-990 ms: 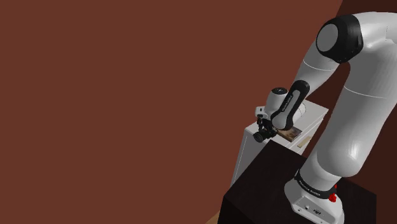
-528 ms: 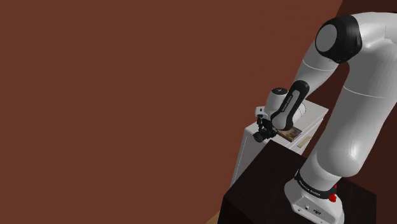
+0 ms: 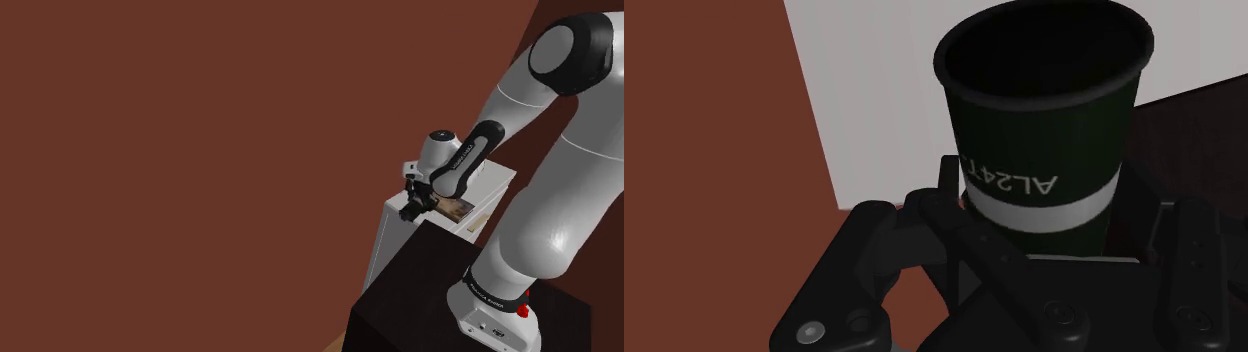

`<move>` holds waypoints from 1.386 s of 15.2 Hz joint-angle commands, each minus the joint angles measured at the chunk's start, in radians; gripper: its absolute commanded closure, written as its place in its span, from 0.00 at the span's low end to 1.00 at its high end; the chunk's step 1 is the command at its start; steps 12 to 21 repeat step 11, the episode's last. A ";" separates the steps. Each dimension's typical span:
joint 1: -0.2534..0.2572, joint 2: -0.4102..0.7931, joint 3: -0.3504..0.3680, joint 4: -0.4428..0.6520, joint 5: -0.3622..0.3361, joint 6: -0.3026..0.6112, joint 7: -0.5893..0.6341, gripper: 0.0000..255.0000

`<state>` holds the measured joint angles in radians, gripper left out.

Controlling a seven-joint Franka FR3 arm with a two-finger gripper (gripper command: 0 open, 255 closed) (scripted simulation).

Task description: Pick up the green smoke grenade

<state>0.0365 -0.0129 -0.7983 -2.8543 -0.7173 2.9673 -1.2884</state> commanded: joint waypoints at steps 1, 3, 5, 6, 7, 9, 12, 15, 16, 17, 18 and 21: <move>-0.005 -0.060 -0.004 -0.001 -0.028 -0.057 0.006 1.00; -0.014 -0.116 0.002 -0.001 -0.044 -0.111 0.009 1.00; -0.022 -0.170 0.011 -0.002 -0.052 -0.164 0.007 1.00; -0.026 -0.196 0.016 -0.001 -0.053 -0.189 0.005 1.00; -0.029 -0.221 0.021 -0.001 -0.054 -0.215 0.002 1.00; -0.036 -0.270 0.032 0.000 -0.053 -0.265 -0.004 1.00; -0.037 -0.274 0.034 0.001 -0.052 -0.269 -0.005 1.00; -0.037 -0.274 0.034 0.001 -0.052 -0.269 -0.005 1.00; -0.037 -0.274 0.034 0.001 -0.052 -0.269 -0.005 1.00; -0.037 -0.274 0.034 0.001 -0.052 -0.269 -0.005 1.00; -0.037 -0.274 0.034 0.001 -0.052 -0.269 -0.005 1.00; -0.037 -0.274 0.034 0.001 -0.052 -0.269 -0.005 1.00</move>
